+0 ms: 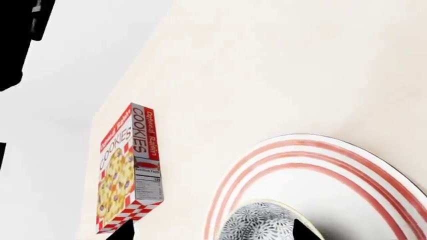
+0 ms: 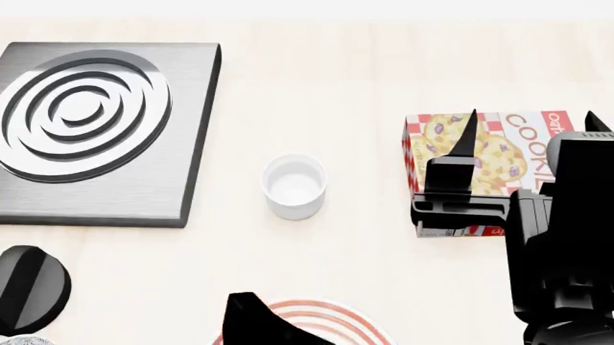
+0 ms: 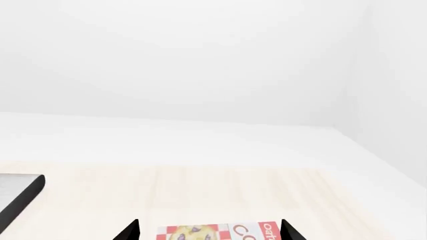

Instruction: Pick the akita bowl on the stove and place it on the plate.

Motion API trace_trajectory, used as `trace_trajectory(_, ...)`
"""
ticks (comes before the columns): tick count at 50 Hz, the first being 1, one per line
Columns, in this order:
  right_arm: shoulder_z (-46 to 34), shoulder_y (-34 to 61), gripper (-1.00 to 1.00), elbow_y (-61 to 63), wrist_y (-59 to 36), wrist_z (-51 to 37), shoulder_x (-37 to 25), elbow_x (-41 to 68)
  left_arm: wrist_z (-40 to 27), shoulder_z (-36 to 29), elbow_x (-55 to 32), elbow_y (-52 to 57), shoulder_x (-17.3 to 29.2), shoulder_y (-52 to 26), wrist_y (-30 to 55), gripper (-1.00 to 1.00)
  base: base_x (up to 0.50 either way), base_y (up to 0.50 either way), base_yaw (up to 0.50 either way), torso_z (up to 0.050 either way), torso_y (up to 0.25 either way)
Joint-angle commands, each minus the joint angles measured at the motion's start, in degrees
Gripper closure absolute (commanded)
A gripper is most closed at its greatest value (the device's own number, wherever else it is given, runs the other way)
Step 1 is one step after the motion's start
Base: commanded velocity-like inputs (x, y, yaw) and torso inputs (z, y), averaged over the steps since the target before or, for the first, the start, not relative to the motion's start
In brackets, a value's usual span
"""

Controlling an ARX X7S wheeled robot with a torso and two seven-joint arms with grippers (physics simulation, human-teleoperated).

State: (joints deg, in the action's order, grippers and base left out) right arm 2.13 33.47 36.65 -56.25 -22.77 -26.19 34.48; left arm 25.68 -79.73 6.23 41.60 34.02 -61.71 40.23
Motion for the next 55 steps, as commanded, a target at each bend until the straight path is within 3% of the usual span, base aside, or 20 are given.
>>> trace_trajectory(1, -0.3, -0.1, -1.00, -0.2, 0.4, 0.0, -0.2, -0.1, -1.9, 5.1, -3.6, 0.2, -1.6, 1.1, 0.8, -1.00, 0.00, 0.00, 0.00, 0.000, 0.000)
trace_trajectory(20, -0.5, 0.1, -1.00, -0.3, 0.4, -0.3, -0.3, 0.2, -3.9, 12.7, -9.4, 3.0, -3.4, 3.2, 4.7, -1.00, 0.00, 0.00, 0.00, 0.000, 0.000)
trace_trajectory(55, -0.3, 0.1, -1.00, 0.0, 0.2, -1.0, -0.4, 1.3, -9.2, 37.6, -24.7, 2.1, -8.1, 7.3, 9.8, -1.00, 0.00, 0.00, 0.00, 0.000, 0.000)
